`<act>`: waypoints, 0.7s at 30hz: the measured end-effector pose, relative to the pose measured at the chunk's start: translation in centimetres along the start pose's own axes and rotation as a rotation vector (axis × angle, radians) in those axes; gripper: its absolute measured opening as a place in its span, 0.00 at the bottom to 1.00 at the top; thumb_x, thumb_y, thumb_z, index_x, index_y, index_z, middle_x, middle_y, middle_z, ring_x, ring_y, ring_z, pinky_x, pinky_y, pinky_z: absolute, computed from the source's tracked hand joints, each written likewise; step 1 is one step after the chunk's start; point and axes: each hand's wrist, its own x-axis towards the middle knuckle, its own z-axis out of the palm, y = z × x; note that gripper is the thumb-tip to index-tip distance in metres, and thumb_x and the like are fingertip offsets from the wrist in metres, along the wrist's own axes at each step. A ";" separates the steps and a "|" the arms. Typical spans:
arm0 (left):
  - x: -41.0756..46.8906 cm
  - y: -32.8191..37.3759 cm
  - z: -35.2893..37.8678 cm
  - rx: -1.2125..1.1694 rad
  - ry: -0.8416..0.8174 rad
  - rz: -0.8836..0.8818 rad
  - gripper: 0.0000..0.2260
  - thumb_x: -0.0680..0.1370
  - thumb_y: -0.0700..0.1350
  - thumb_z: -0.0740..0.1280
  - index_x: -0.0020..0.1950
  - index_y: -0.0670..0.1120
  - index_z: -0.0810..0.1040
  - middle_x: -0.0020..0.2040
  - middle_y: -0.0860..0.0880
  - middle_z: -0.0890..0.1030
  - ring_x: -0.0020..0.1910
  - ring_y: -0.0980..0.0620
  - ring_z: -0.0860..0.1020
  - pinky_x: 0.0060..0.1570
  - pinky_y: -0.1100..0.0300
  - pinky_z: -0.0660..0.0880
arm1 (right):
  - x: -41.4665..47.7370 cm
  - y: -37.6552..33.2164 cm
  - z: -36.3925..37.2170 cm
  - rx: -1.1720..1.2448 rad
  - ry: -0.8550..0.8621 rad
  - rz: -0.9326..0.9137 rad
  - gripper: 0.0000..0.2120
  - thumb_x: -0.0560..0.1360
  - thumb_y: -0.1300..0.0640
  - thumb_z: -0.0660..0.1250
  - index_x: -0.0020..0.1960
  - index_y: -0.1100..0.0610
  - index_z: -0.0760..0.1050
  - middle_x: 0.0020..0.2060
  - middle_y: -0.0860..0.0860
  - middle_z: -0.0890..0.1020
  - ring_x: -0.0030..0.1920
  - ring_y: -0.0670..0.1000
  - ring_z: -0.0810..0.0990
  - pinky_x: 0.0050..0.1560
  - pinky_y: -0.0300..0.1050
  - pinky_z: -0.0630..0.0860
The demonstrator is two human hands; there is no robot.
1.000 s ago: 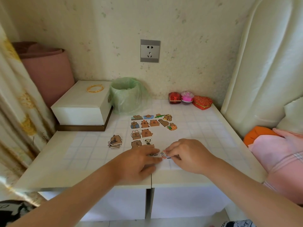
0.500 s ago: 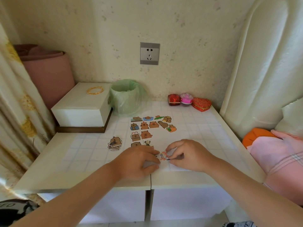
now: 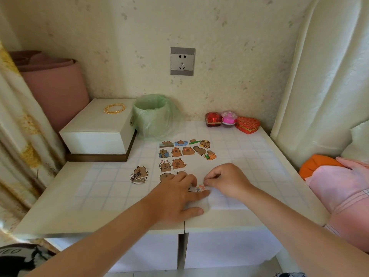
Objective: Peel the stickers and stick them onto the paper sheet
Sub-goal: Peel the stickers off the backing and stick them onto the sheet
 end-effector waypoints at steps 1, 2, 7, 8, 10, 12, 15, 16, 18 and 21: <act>0.0 -0.1 -0.1 -0.004 -0.006 0.005 0.23 0.80 0.66 0.52 0.72 0.61 0.70 0.61 0.50 0.73 0.59 0.49 0.73 0.52 0.50 0.73 | 0.1 0.0 0.0 -0.002 -0.003 0.002 0.07 0.69 0.51 0.77 0.34 0.41 0.83 0.35 0.36 0.84 0.41 0.39 0.82 0.48 0.45 0.80; -0.1 -0.2 -0.2 -0.022 -0.007 0.008 0.23 0.80 0.66 0.52 0.71 0.61 0.72 0.62 0.50 0.74 0.60 0.49 0.73 0.53 0.50 0.74 | 0.1 0.0 0.0 -0.008 -0.003 0.002 0.07 0.70 0.51 0.76 0.34 0.41 0.83 0.36 0.36 0.84 0.41 0.39 0.82 0.48 0.45 0.80; -0.6 -0.9 -0.8 -0.163 -0.024 -0.003 0.19 0.80 0.64 0.57 0.63 0.60 0.80 0.65 0.53 0.76 0.63 0.53 0.73 0.58 0.53 0.74 | -0.7 -0.1 0.4 -0.114 0.036 -0.088 0.05 0.74 0.51 0.72 0.41 0.42 0.83 0.41 0.39 0.83 0.44 0.40 0.80 0.48 0.44 0.78; -0.6 -1.0 -0.8 -0.191 -0.027 -0.011 0.18 0.80 0.63 0.57 0.62 0.59 0.81 0.65 0.54 0.76 0.64 0.54 0.72 0.60 0.55 0.73 | -0.9 0.0 0.3 -0.166 0.035 -0.152 0.05 0.76 0.52 0.71 0.44 0.42 0.83 0.43 0.39 0.81 0.45 0.42 0.79 0.47 0.44 0.77; -0.7 -1.2 -1.0 -0.254 -0.036 -0.038 0.17 0.80 0.63 0.59 0.59 0.59 0.83 0.66 0.55 0.76 0.65 0.56 0.71 0.62 0.58 0.71 | -1.6 0.3 0.2 -0.288 0.013 -0.329 0.07 0.78 0.54 0.69 0.50 0.43 0.84 0.47 0.39 0.79 0.44 0.42 0.78 0.44 0.41 0.73; -0.8 -1.2 -1.0 -0.298 -0.035 -0.052 0.18 0.80 0.64 0.59 0.58 0.58 0.84 0.67 0.55 0.77 0.66 0.56 0.71 0.65 0.58 0.69 | -2.2 0.5 -0.1 -0.369 -0.003 -0.477 0.11 0.77 0.57 0.68 0.52 0.44 0.85 0.50 0.38 0.80 0.44 0.42 0.78 0.42 0.40 0.72; -0.8 -1.3 -1.1 -0.311 -0.046 -0.064 0.20 0.79 0.65 0.57 0.60 0.59 0.83 0.69 0.56 0.76 0.69 0.56 0.70 0.68 0.59 0.66 | -3.1 0.9 -0.6 -0.485 0.008 -0.599 0.17 0.75 0.61 0.65 0.53 0.42 0.85 0.54 0.38 0.83 0.48 0.46 0.79 0.42 0.43 0.75; -0.8 -1.2 -1.1 -0.320 -0.041 -0.071 0.20 0.78 0.65 0.57 0.60 0.59 0.83 0.69 0.56 0.76 0.69 0.56 0.70 0.69 0.62 0.64 | -3.3 0.9 -0.8 -0.517 0.003 -0.623 0.19 0.74 0.61 0.64 0.54 0.41 0.85 0.55 0.38 0.83 0.49 0.47 0.78 0.42 0.44 0.76; -0.8 -1.1 -1.3 -0.339 -0.026 -0.083 0.22 0.77 0.65 0.57 0.62 0.58 0.82 0.69 0.56 0.76 0.70 0.57 0.70 0.68 0.69 0.57 | -3.8 0.9 -1.3 -0.547 -0.028 -0.626 0.20 0.74 0.62 0.63 0.55 0.41 0.84 0.58 0.38 0.83 0.49 0.49 0.78 0.43 0.46 0.78; -1.0 -1.2 -1.4 -0.342 -0.043 -0.091 0.23 0.76 0.65 0.57 0.63 0.58 0.81 0.69 0.56 0.76 0.70 0.58 0.70 0.67 0.71 0.57 | -4.1 0.9 -2.0 -0.527 -0.061 -0.583 0.21 0.74 0.63 0.62 0.55 0.43 0.85 0.59 0.37 0.82 0.48 0.51 0.77 0.44 0.49 0.79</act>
